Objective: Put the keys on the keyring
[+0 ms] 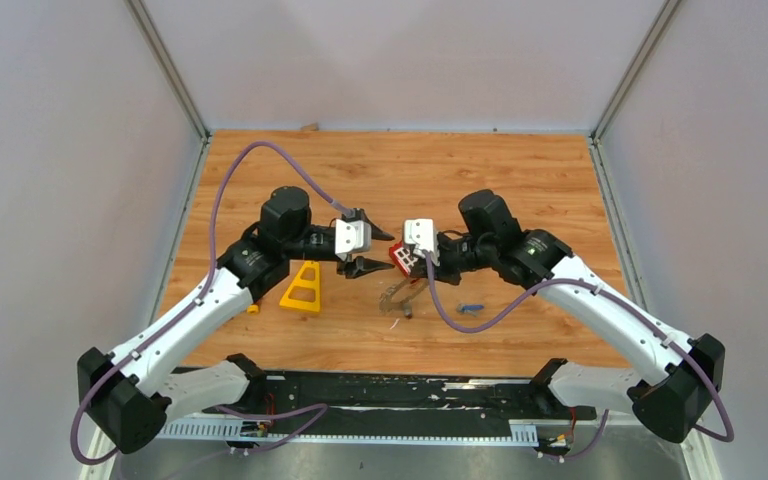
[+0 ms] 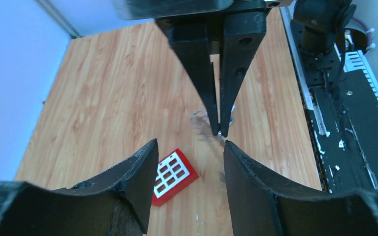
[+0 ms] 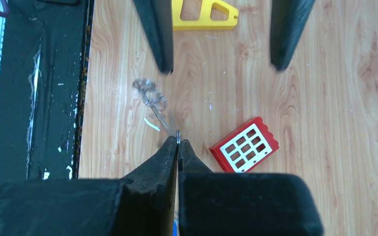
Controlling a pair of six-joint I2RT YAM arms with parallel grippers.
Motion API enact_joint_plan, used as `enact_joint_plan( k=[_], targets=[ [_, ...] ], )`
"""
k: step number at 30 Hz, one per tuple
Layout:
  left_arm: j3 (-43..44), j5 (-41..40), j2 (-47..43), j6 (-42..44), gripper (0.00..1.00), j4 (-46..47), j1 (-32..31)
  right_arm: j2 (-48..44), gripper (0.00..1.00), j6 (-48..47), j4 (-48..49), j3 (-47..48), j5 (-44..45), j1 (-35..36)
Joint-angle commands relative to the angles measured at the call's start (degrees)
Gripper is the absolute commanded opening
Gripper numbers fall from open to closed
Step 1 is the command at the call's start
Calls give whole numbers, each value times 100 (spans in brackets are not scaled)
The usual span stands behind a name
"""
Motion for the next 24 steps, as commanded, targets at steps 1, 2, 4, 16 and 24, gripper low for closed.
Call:
enact_joint_plan(
  k=[1,2,4,16,24],
  targets=[
    [241,52,243,-136,57,221,-223,87,0,280,-3,640,-161,-12],
    [232,41,283,-84,56,245,-263,119,0,297,-95,719,-161,-14],
    [190,11,379,76,54,306,-322,150,0,352,-260,823,-162,-12],
    [52,166,503,179,45,608,-331,-87,0,557,-70,578,-331,-163],
    [-197,266,409,26,42,750,-410,-93,0,542,-67,545,-347,-195]
  ],
)
